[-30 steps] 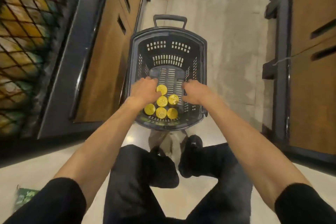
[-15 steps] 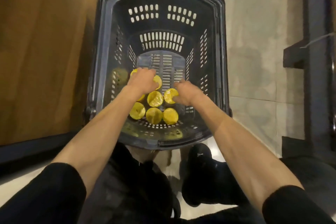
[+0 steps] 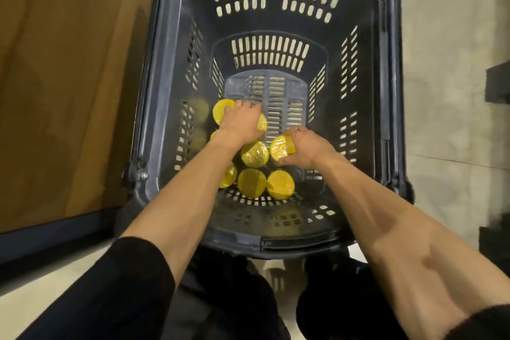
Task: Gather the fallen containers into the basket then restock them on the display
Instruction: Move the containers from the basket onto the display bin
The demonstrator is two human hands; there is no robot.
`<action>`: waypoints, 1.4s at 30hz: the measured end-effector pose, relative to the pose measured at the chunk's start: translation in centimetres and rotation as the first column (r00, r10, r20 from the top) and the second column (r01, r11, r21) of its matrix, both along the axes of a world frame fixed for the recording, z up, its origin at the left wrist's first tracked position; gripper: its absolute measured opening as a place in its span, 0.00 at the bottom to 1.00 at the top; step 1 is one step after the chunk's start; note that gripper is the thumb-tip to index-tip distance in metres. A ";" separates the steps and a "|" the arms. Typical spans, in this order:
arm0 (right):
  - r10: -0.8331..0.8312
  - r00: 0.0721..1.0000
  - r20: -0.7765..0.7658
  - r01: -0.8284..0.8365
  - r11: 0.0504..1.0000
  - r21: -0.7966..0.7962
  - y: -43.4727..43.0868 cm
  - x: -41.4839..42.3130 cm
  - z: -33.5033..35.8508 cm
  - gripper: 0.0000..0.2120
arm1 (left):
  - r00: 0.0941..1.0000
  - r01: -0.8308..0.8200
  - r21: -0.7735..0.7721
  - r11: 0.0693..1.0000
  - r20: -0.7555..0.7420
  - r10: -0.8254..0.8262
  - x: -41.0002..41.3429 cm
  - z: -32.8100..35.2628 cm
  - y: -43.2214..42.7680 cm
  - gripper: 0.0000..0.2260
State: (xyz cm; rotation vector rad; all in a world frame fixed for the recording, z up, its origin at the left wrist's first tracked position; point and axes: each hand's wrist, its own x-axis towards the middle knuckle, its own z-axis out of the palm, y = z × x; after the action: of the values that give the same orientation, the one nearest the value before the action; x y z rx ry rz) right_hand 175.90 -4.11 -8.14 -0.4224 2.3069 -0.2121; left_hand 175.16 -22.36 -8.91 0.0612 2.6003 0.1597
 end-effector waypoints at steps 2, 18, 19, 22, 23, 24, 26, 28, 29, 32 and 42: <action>-0.010 1.000 0.012 0.010 1.000 0.016 -0.1 0.1 -0.2 0.40 | 1.000 0.012 -0.006 1.000 -0.014 -0.012 0.0 -0.5 -0.1 0.33; 0.002 1.000 -0.003 -0.002 0.998 0.063 -1.1 -0.1 -1.1 0.41 | 0.997 -0.029 -0.022 0.999 -0.069 0.028 -0.3 -1.2 -0.8 0.31; -0.002 1.000 -0.009 0.002 0.998 0.061 -1.1 -0.2 -1.0 0.39 | 0.997 -0.036 -0.018 0.999 -0.075 0.034 -0.3 -1.3 -0.8 0.31; -0.028 1.000 -0.011 0.029 0.998 0.056 -1.1 -0.2 -0.7 0.36 | 0.994 -0.066 -0.011 0.998 -0.092 0.065 -0.2 -1.1 -0.7 0.28; -0.038 0.999 -0.004 0.038 0.997 0.060 -1.1 -0.2 -0.5 0.34 | 0.992 -0.080 -0.007 0.997 -0.098 0.079 -0.2 -1.1 -0.7 0.27; -0.047 0.999 0.003 0.047 0.997 0.064 -1.1 -0.2 -0.4 0.33 | 0.990 -0.096 -0.001 0.995 -0.103 0.095 -0.2 -1.1 -0.8 0.25; -0.063 0.998 0.005 0.063 0.996 0.070 -1.0 -0.3 -0.1 0.29 | 0.985 -0.127 0.020 0.992 -0.111 0.128 -0.1 -1.1 -0.8 0.22; -0.085 0.996 -0.002 0.085 0.994 0.073 -0.7 -0.5 0.7 0.27 | 0.979 -0.170 0.055 0.984 -0.104 0.175 0.0 -0.5 -0.7 0.21; -0.104 0.995 -0.001 0.104 0.992 0.073 -0.6 -0.6 1.4 0.26 | 0.975 -0.188 0.074 0.979 -0.102 0.195 0.1 0.2 -0.5 0.22; -0.161 0.987 0.012 0.160 0.986 0.055 -0.2 -0.9 5.0 0.24 | 0.959 -0.254 0.158 0.954 -0.084 0.270 0.9 3.8 0.0 0.26; -0.232 0.973 0.010 0.232 0.972 -0.043 0.2 1.0 27.2 0.30 | 0.898 -0.419 0.315 0.852 0.004 0.440 4.9 26.9 -2.7 0.26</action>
State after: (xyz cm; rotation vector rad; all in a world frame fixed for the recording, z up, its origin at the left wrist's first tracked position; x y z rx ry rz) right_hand 176.94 -3.94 19.10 -0.1724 2.3482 -0.3791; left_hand 180.02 -25.06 17.94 -0.4181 2.5930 0.7391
